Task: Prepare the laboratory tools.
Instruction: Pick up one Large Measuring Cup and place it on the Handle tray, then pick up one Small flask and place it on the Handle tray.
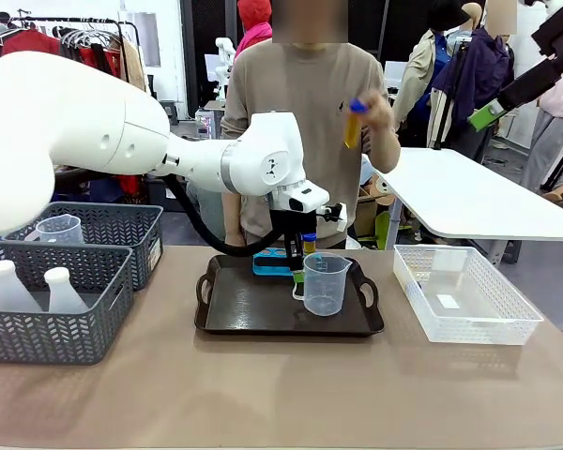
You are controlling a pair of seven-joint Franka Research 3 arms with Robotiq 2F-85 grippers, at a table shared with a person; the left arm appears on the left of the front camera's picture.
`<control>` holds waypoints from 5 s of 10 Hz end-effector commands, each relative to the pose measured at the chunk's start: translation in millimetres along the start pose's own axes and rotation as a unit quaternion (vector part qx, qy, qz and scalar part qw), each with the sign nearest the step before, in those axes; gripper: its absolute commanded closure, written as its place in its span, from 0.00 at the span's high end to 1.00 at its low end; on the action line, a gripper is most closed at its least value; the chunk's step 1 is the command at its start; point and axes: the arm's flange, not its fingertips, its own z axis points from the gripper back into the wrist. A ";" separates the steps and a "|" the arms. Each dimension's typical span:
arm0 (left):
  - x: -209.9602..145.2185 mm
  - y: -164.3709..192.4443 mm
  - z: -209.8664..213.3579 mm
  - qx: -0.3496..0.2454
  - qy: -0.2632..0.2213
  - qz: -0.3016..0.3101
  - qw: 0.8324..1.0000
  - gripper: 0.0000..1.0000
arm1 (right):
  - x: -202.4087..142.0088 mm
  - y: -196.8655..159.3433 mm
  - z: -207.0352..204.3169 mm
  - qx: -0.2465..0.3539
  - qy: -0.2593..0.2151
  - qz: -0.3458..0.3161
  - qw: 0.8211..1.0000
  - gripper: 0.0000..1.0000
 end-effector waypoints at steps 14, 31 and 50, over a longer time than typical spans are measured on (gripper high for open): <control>-11.3 -41.1 72.7 0.013 0.012 0.020 1.000 1.00 | 1.5 0.7 0.6 0.003 -0.004 -0.004 1.000 1.00; -266.8 -160.3 283.3 0.173 0.076 0.656 0.731 1.00 | 1.5 0.7 0.6 0.003 -0.004 -0.004 1.000 1.00; -403.2 -133.2 162.3 0.060 0.093 0.686 0.720 1.00 | 1.5 0.7 0.6 0.003 -0.004 -0.004 1.000 1.00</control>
